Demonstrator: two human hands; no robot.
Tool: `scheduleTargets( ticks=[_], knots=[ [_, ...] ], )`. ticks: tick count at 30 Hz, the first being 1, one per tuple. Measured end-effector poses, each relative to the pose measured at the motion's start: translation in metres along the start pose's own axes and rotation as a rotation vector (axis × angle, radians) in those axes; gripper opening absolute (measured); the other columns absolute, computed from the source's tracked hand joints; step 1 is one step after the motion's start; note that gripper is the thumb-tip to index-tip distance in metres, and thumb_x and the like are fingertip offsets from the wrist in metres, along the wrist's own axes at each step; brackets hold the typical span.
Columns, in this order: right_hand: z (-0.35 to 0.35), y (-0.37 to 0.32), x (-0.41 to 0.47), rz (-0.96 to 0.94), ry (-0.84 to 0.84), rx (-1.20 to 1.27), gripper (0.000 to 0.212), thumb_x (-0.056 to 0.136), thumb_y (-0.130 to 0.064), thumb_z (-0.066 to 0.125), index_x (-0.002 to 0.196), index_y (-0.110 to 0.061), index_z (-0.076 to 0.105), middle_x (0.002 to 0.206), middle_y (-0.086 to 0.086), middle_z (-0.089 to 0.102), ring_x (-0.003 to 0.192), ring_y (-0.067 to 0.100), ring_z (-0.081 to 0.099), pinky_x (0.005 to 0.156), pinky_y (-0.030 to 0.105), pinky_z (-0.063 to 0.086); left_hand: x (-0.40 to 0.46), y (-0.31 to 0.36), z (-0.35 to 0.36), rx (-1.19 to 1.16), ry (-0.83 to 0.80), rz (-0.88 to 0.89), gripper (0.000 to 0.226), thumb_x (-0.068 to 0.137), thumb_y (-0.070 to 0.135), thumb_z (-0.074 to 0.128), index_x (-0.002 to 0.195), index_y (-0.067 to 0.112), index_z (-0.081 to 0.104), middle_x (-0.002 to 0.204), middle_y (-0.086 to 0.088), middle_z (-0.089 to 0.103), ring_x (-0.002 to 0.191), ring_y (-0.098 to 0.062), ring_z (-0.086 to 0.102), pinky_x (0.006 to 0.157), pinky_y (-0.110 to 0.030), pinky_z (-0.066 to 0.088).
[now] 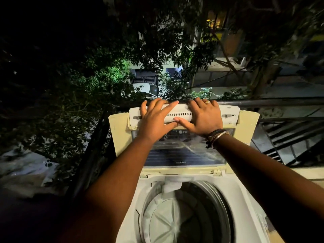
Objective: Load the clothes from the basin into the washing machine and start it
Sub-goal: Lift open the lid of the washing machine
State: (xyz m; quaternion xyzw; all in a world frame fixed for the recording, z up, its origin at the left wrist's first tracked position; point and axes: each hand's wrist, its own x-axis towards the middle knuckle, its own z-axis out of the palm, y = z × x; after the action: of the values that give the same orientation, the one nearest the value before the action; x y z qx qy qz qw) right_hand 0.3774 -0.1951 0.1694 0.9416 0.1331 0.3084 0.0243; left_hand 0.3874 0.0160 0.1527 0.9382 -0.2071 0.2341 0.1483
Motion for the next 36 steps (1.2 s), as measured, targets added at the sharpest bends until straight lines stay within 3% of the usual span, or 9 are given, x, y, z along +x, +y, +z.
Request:
scheduleTargets(
  ticks=[7, 11, 14, 20, 28, 36],
  knots=[
    [-0.030, 0.006, -0.019, -0.065, -0.058, 0.021, 0.087, 0.087, -0.085, 0.033, 0.138, -0.018, 0.052, 0.113, 0.003, 0.065, 0.097, 0.027, 0.064, 0.086, 0.040, 0.043, -0.022, 0.021, -0.023, 0.141, -0.003, 0.015, 0.075, 0.088, 0.073, 0.047, 0.155, 0.046, 0.028, 0.157, -0.009, 0.035, 0.151, -0.029, 0.022, 0.121, -0.062, 0.017],
    [-0.044, 0.018, -0.035, -0.057, -0.098, 0.003, 0.096, 0.085, -0.086, 0.033, 0.153, -0.019, 0.035, 0.136, 0.007, 0.058, 0.120, 0.030, 0.057, 0.098, 0.047, 0.043, -0.038, 0.030, -0.032, 0.218, 0.022, 0.044, 0.080, 0.090, 0.072, 0.046, 0.159, 0.039, 0.023, 0.160, -0.010, 0.033, 0.153, -0.031, 0.020, 0.122, -0.062, 0.015],
    [-0.057, 0.028, -0.048, -0.047, -0.129, -0.030, 0.101, 0.084, -0.089, 0.029, 0.156, -0.019, 0.027, 0.149, 0.008, 0.049, 0.136, 0.030, 0.045, 0.107, 0.051, 0.037, -0.047, 0.030, -0.038, 0.238, 0.016, 0.061, 0.084, 0.092, 0.070, 0.049, 0.161, 0.035, 0.015, 0.166, -0.012, 0.024, 0.156, -0.032, 0.012, 0.126, -0.056, 0.011],
    [-0.082, 0.037, -0.065, -0.016, -0.171, -0.037, 0.101, 0.085, -0.089, 0.028, 0.159, -0.021, 0.017, 0.160, 0.007, 0.036, 0.147, 0.029, 0.033, 0.116, 0.057, 0.028, -0.064, 0.035, -0.058, 0.255, 0.004, 0.032, 0.086, 0.096, 0.066, 0.047, 0.162, 0.033, 0.004, 0.171, -0.011, 0.003, 0.157, -0.032, -0.005, 0.126, -0.057, 0.002],
    [-0.099, 0.034, -0.107, -0.030, -0.214, -0.013, 0.100, 0.087, -0.083, 0.034, 0.161, -0.021, 0.010, 0.167, 0.009, 0.019, 0.152, 0.031, 0.022, 0.117, 0.063, 0.023, -0.108, 0.076, -0.062, 0.283, -0.009, 0.046, 0.091, 0.093, 0.063, 0.055, 0.162, 0.031, 0.006, 0.171, -0.007, 0.000, 0.158, -0.031, -0.001, 0.122, -0.062, 0.010],
    [-0.081, 0.030, -0.216, 0.076, -0.384, 0.052, 0.105, 0.083, -0.085, 0.034, 0.162, -0.020, 0.008, 0.169, 0.009, 0.007, 0.154, 0.033, 0.014, 0.118, 0.062, 0.021, -0.190, 0.111, -0.002, 0.259, -0.132, 0.067, 0.091, 0.093, 0.061, 0.053, 0.163, 0.025, 0.007, 0.171, -0.010, -0.003, 0.157, -0.033, -0.004, 0.121, -0.066, 0.006]
  ],
)
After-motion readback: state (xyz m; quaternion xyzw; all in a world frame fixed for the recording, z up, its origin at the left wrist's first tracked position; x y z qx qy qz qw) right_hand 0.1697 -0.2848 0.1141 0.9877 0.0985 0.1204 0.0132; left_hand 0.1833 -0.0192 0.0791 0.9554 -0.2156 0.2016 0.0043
